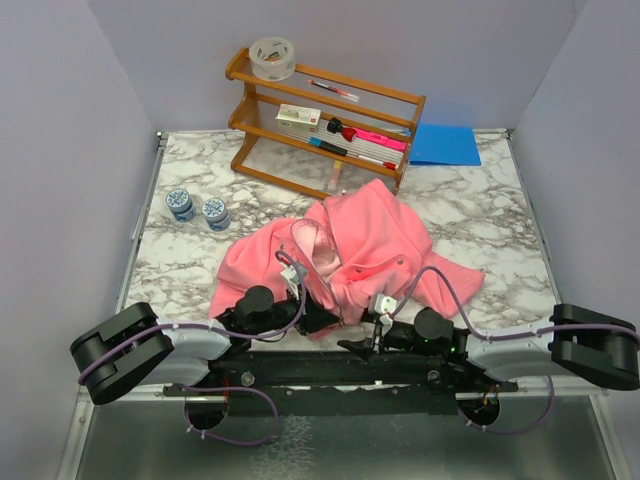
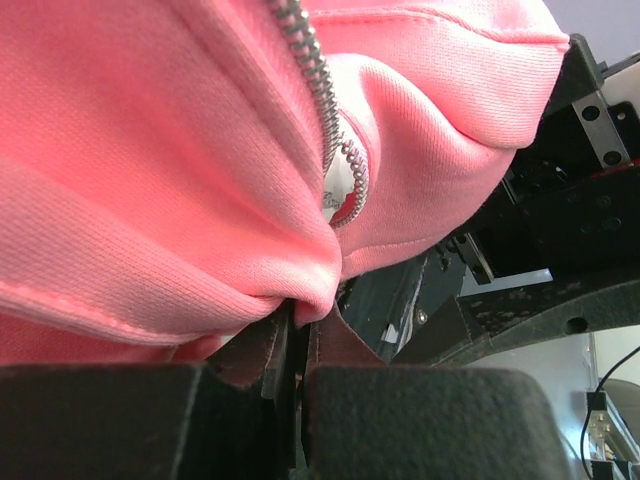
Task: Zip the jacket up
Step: Insert the zipper into the jacket.
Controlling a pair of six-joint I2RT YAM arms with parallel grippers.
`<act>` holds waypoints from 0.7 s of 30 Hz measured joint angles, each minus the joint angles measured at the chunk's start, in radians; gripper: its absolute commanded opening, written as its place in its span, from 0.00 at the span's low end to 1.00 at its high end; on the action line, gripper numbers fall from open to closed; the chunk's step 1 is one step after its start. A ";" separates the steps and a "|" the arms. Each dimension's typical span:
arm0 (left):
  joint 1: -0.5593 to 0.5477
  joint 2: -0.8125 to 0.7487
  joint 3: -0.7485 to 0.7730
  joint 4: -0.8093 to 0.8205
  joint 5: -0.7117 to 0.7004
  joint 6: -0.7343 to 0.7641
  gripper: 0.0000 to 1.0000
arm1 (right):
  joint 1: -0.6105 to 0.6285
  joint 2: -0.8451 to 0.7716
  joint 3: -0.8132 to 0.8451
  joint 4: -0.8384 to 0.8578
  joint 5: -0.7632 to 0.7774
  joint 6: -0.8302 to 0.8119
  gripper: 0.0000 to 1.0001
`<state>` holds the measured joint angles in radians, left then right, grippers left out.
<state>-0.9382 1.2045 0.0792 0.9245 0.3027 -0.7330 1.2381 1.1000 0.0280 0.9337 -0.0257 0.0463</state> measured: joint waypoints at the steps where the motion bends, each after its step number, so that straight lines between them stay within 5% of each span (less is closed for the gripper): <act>1: 0.000 0.000 0.003 -0.002 0.001 0.000 0.00 | 0.000 0.003 0.000 0.007 -0.008 -0.015 0.70; 21: 0.000 0.015 0.039 -0.010 0.023 0.000 0.00 | 0.000 0.104 0.018 0.027 -0.041 -0.148 0.63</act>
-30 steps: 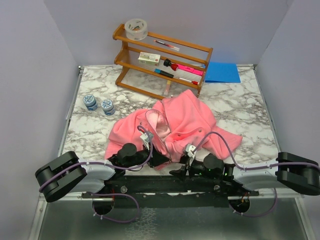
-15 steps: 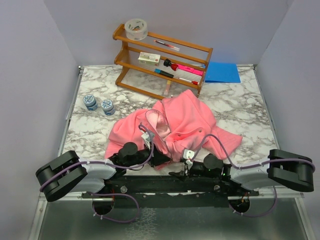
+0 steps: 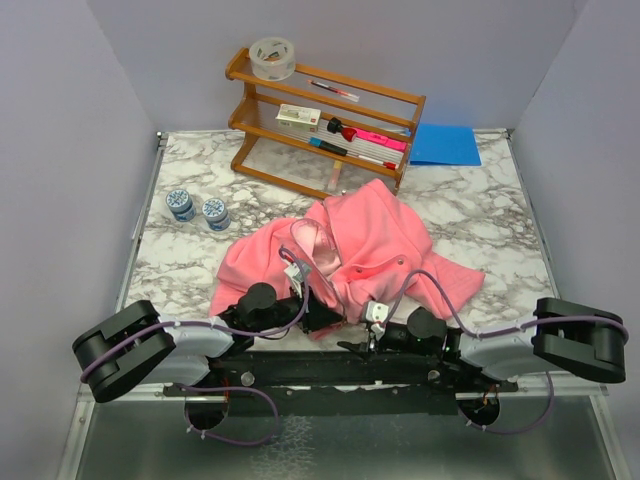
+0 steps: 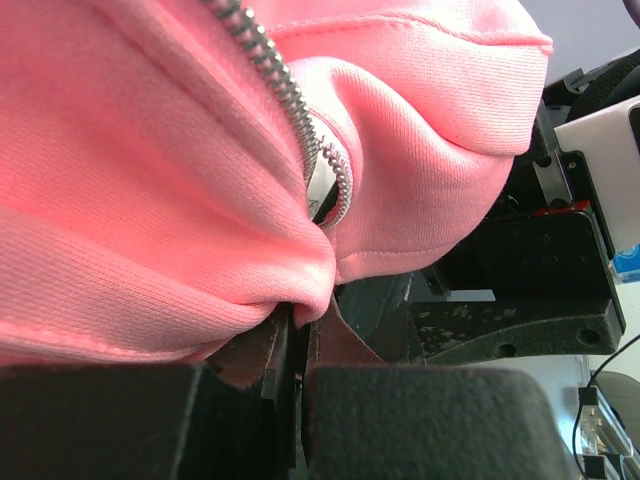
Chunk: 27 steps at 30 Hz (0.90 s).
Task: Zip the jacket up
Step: Insert the zipper into the jacket.
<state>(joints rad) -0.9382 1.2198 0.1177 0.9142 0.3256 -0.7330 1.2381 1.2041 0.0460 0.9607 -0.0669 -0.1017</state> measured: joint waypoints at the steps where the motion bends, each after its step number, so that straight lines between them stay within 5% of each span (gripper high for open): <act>1: 0.000 0.001 0.000 0.000 0.001 0.000 0.00 | 0.000 0.004 -0.004 0.010 0.000 -0.003 0.62; 27: 0.000 0.003 0.000 -0.019 0.011 -0.003 0.00 | 0.000 0.209 -0.018 0.248 0.031 0.000 0.31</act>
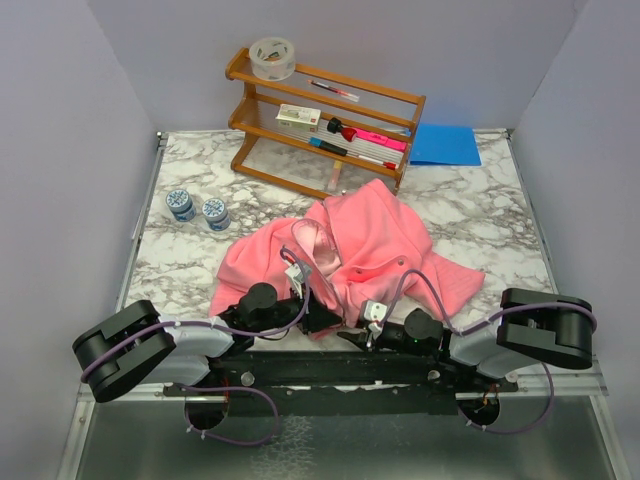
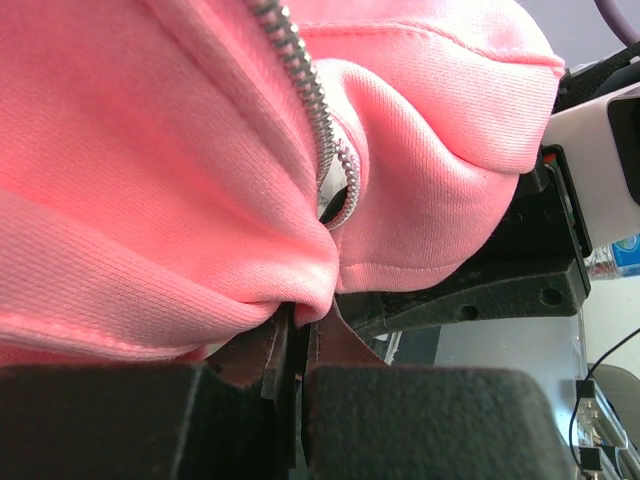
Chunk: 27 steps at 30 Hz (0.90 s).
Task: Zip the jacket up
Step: Insert the zipper into the jacket.
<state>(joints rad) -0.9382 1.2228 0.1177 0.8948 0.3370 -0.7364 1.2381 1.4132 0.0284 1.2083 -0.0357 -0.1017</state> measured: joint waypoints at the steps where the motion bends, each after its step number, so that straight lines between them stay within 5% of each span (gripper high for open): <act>1: 0.000 0.000 0.000 0.000 0.001 0.000 0.00 | 0.000 0.001 -0.001 0.003 0.002 0.000 0.30; 8: 0.000 0.000 0.000 0.000 0.003 -0.001 0.00 | 0.001 0.009 -0.003 0.008 0.005 0.012 0.26; 17: 0.000 -0.001 0.000 0.000 0.004 -0.004 0.00 | 0.012 0.008 -0.003 0.010 0.014 0.031 0.02; 27: 0.000 -0.016 0.000 0.002 0.004 -0.006 0.00 | 0.026 -0.173 -0.009 -0.141 0.054 0.153 0.01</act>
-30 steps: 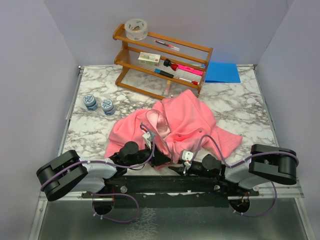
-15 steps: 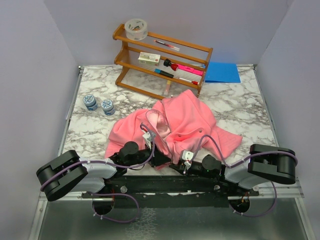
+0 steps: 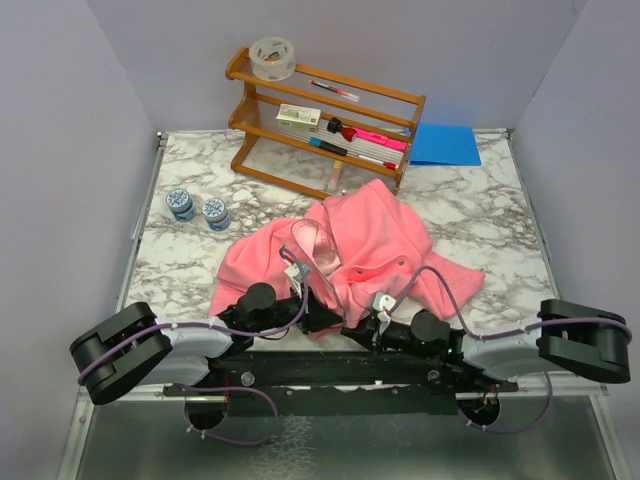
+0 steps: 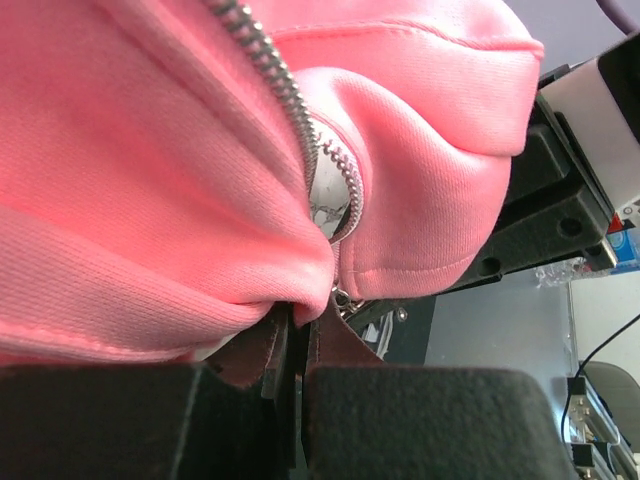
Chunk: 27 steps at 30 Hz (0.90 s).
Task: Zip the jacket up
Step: Insert the zipper into the jacket.
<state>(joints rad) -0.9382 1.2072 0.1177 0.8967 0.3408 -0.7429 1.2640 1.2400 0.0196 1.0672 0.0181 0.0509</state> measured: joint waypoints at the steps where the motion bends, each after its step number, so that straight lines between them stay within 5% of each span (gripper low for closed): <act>1: 0.000 -0.003 0.000 0.001 0.000 0.000 0.00 | 0.000 -0.036 0.003 -0.041 0.009 0.026 0.01; 10: 0.000 -0.062 -0.003 0.006 -0.012 0.023 0.00 | 0.005 -0.275 0.092 -0.418 0.106 0.287 0.00; 27: -0.032 -0.107 -0.029 0.031 -0.114 0.142 0.00 | 0.005 -0.238 0.335 -0.810 0.215 0.722 0.00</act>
<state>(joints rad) -0.9707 1.1004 0.0883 0.9279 0.2268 -0.6010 1.2690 1.0019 0.3546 0.2569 0.2329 0.7727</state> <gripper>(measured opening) 0.033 0.011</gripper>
